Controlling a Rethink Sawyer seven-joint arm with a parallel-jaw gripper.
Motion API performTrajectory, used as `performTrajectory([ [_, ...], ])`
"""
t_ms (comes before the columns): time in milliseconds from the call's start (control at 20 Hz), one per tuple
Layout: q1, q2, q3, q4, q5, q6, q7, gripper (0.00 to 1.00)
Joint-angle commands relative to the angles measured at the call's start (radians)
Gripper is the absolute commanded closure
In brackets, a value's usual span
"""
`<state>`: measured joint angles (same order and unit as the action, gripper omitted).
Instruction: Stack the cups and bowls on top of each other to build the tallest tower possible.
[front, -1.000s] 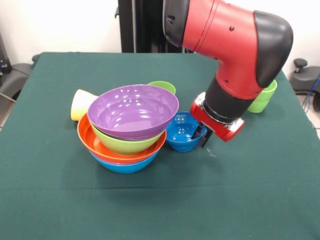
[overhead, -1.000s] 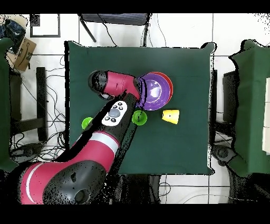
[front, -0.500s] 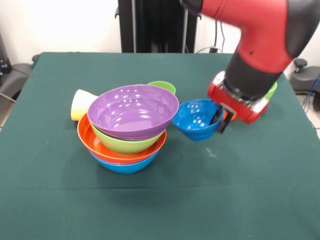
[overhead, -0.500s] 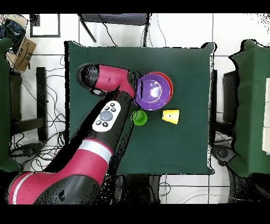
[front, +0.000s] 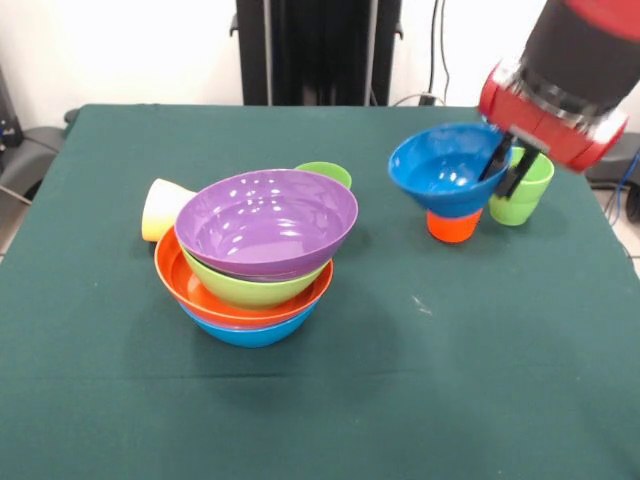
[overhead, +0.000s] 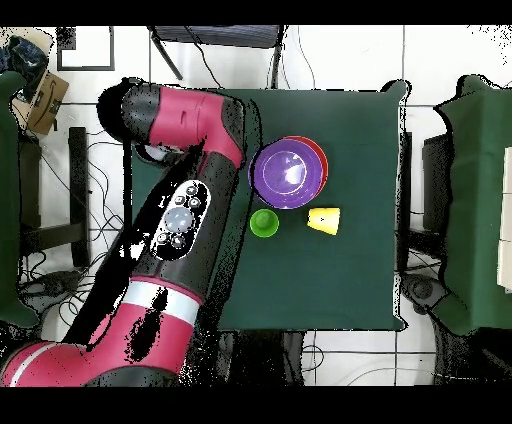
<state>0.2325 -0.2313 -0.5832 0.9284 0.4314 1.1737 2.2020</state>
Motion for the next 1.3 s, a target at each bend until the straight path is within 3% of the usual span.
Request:
performTrajectory([
  [50,-0.025,-0.063,0.034,-0.073,-0.052,0.169,0.085,1.0],
  [500,-0.064,-0.175,0.0,-0.008,-0.114,0.251,-0.019,1.0],
  [750,-0.123,-0.189,0.027,-0.034,-0.132,0.276,-0.082,1.0],
  [1300,-0.19,-0.165,0.097,-0.08,-0.155,0.204,-0.166,1.0],
])
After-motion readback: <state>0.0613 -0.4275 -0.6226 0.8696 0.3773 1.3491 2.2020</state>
